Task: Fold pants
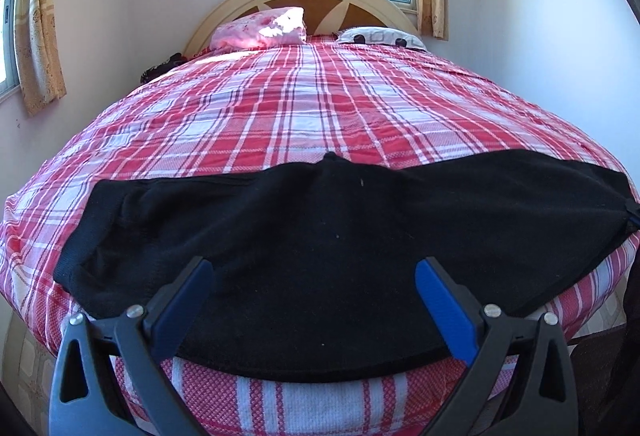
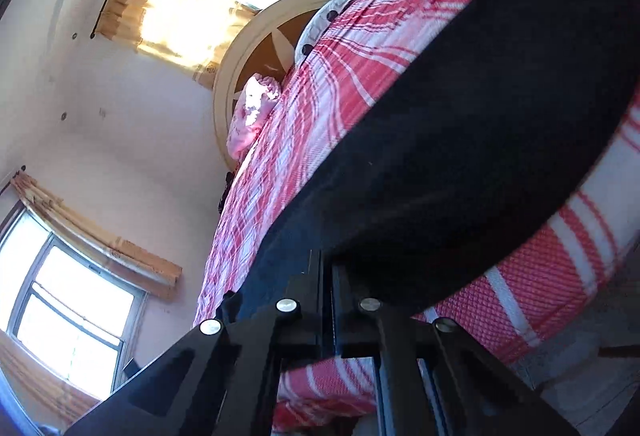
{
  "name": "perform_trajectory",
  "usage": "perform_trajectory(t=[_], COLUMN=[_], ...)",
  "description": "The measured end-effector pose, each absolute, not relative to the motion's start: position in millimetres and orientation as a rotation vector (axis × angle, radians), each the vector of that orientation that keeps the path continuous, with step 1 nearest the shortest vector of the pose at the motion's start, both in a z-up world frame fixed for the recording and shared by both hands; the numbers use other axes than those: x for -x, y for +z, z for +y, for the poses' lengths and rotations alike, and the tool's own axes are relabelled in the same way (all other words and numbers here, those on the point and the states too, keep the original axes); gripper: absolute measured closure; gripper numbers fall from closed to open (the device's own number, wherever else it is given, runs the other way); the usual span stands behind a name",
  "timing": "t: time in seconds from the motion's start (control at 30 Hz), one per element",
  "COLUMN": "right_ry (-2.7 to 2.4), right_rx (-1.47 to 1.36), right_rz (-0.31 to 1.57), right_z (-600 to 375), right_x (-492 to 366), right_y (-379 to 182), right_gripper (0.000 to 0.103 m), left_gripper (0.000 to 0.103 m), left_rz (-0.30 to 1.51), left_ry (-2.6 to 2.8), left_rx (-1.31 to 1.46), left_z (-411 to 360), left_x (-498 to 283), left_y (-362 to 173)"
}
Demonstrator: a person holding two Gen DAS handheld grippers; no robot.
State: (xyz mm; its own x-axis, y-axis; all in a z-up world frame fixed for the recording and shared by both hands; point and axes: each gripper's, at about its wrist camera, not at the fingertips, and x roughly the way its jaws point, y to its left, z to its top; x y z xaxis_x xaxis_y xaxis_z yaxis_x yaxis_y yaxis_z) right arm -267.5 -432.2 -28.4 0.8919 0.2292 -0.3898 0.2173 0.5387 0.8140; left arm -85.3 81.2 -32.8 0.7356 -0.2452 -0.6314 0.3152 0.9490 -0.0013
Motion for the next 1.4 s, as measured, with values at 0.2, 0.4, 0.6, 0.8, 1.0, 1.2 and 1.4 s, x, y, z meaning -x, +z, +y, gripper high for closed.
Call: perform_trajectory(t=[0.2, 0.4, 0.6, 0.8, 1.0, 1.2, 1.4], right_ry=[-0.007, 0.008, -0.148, -0.478, -0.494, -0.479, -0.534], right_rx=[-0.995, -1.074, -0.972, -0.96, -0.762, -0.739, -0.696], right_rz=[0.609, 0.66, 0.517, 0.322, 0.413, 0.544, 0.606], right_z=[-433, -437, -474, -540, -567, -591, -593], right_x=[265, 264, 313, 370, 341, 326, 323], right_y=[-46, -69, -28, -16, -9, -33, -32], right_gripper=[0.099, 0.097, 0.091, 0.026, 0.056, 0.057, 0.057], left_gripper=[0.0, 0.0, 0.0, 0.0, 0.0, 0.0, 0.0], left_rz=[0.679, 0.642, 0.651, 0.682, 0.73, 0.747, 0.761], left_ry=[-0.325, -0.354, -0.394, -0.366, -0.326, -0.297, -0.285], left_rx=[-0.117, -0.13, -0.148, -0.186, -0.199, -0.199, -0.2], left_z=[74, 65, 43, 33, 31, 32, 29], left_x=[84, 88, 85, 81, 78, 76, 75], left_y=[-33, -22, -28, -38, -50, -58, -60])
